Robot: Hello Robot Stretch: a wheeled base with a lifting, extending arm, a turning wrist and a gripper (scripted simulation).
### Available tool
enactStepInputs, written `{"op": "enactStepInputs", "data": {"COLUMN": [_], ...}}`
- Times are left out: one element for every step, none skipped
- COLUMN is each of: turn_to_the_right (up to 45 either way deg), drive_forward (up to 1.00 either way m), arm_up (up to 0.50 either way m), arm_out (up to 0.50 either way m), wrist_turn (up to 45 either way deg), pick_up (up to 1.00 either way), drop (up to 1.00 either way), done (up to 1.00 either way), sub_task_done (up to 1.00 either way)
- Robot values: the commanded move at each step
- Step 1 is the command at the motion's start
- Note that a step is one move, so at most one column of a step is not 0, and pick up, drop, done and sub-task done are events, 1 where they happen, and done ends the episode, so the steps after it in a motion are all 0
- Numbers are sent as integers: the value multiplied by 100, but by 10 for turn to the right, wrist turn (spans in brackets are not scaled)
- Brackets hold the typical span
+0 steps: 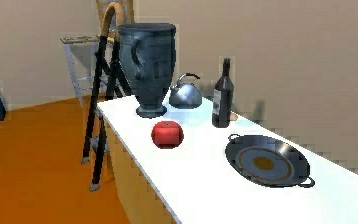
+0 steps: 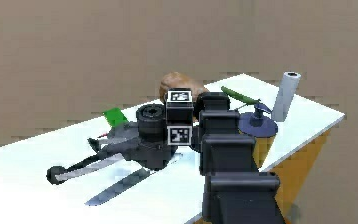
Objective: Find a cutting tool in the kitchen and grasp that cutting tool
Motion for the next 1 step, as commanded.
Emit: {"op": "enactStepInputs", "data": {"turn_to_the_right": [0], "drive_forward": [0], "arm_up": [-16], "arm_out": [0], "wrist_turn": [0], "pick_up": [0], "drop": [0], "done": [0], "sub_task_done": [0]}}
